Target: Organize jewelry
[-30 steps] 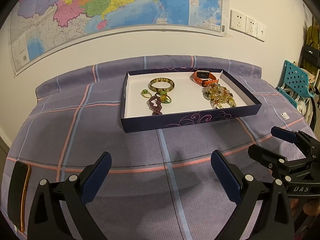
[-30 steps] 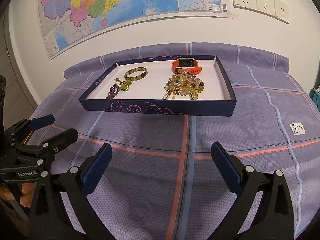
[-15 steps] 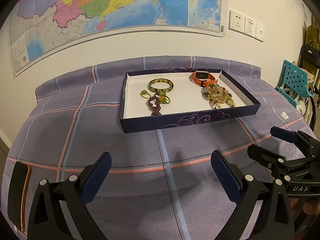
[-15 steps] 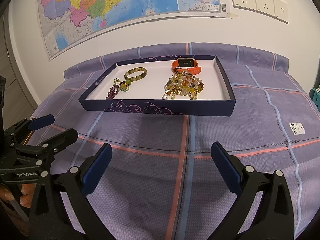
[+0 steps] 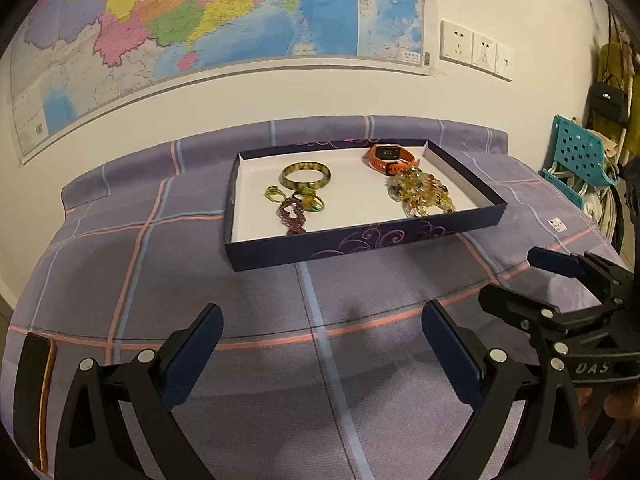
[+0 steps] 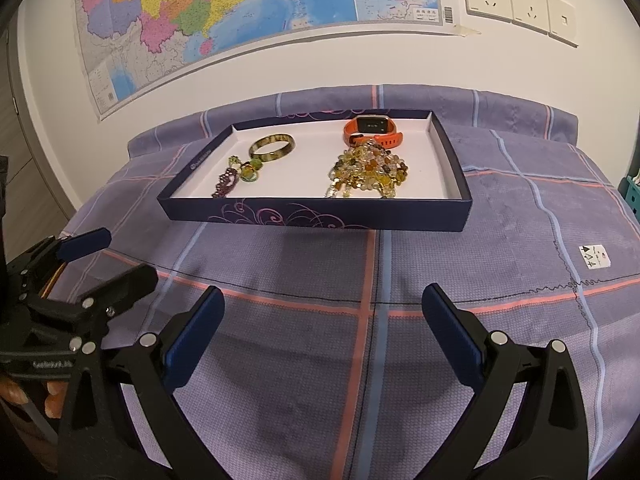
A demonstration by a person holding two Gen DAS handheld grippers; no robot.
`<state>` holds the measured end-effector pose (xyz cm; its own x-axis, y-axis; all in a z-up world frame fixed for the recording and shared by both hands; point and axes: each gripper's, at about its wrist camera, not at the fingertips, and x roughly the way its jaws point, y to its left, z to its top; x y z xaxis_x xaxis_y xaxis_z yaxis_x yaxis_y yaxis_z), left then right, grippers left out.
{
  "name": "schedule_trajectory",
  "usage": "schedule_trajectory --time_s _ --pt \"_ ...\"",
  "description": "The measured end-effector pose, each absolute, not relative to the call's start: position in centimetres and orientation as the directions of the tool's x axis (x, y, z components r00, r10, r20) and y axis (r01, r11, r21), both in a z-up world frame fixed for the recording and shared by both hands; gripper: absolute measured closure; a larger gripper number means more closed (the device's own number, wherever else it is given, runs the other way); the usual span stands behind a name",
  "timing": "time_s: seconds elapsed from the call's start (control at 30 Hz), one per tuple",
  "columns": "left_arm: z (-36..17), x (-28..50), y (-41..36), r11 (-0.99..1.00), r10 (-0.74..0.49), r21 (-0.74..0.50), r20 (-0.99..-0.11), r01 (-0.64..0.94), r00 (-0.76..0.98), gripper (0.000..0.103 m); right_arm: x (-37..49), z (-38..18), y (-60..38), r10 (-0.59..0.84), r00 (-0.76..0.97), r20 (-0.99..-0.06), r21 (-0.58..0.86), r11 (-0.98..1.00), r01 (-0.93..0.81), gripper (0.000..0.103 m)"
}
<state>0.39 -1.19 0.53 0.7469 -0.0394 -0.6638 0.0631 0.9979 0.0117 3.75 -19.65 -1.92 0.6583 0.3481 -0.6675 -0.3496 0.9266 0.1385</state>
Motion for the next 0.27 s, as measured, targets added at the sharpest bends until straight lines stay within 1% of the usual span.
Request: schedule_trajectory --time_s 0.17,0.27 --pt "-0.2 1.3 -0.1 0.997 -0.075 -0.064 -0.713 0.043 0.697 0.007 4.0 -1.9 -20.1 0.327 0.659 -0.677 0.112 0.931 -0.347 0.006" --pt "-0.6 1.8 0.9 0.997 -0.072 -0.077 -0.727 0.023 0.682 0.007 4.8 -1.7 -21.4 0.299 0.66 -0.689 0.088 0.939 -0.334 0.006"
